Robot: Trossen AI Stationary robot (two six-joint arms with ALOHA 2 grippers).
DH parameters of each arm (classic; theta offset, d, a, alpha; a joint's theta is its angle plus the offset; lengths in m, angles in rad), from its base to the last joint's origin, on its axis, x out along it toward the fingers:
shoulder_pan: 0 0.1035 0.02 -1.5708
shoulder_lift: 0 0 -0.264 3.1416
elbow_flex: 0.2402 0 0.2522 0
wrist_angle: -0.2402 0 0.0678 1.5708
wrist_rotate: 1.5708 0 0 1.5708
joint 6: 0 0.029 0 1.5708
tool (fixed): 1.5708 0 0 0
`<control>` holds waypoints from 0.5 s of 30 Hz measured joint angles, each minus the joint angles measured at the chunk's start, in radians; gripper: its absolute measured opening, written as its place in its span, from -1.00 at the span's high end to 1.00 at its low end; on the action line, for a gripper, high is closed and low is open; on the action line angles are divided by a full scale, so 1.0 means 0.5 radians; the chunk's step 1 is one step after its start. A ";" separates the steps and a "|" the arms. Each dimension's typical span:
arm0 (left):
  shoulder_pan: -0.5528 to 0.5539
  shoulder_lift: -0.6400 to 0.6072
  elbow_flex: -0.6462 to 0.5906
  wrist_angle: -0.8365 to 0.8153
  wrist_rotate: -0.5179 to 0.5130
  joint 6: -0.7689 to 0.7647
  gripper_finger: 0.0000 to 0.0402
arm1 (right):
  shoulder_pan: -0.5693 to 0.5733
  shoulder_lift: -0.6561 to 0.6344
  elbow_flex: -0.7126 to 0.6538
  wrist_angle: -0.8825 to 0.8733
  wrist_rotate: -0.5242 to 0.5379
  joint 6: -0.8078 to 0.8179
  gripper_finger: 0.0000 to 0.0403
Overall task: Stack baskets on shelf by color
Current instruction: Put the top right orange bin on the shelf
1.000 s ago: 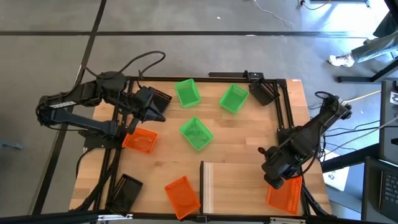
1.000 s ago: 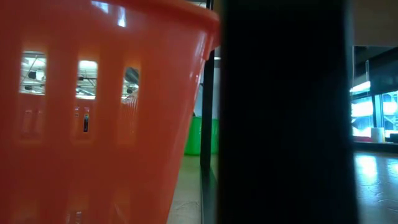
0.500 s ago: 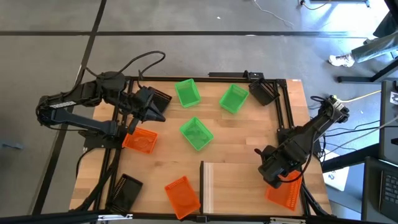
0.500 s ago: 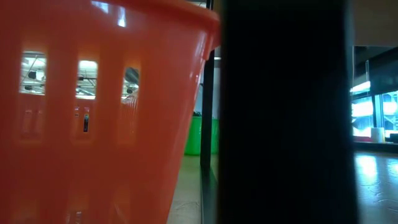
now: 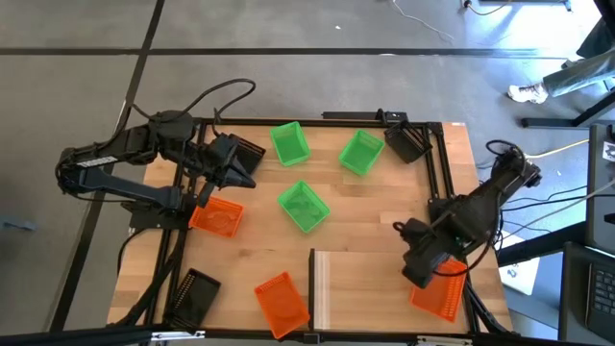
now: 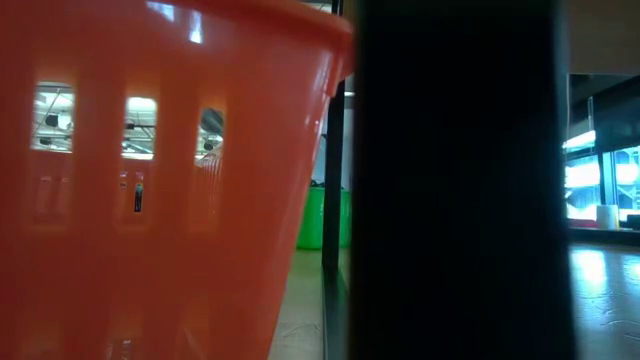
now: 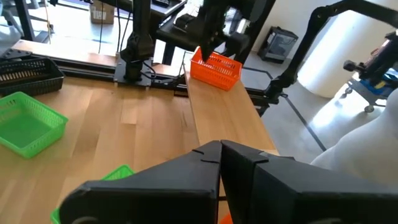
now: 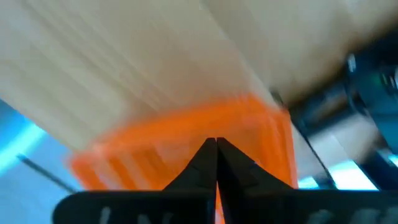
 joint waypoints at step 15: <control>0.000 0.000 0.000 0.000 0.000 0.118 1.00 | -0.087 0.005 -0.359 0.972 -0.393 0.046 1.00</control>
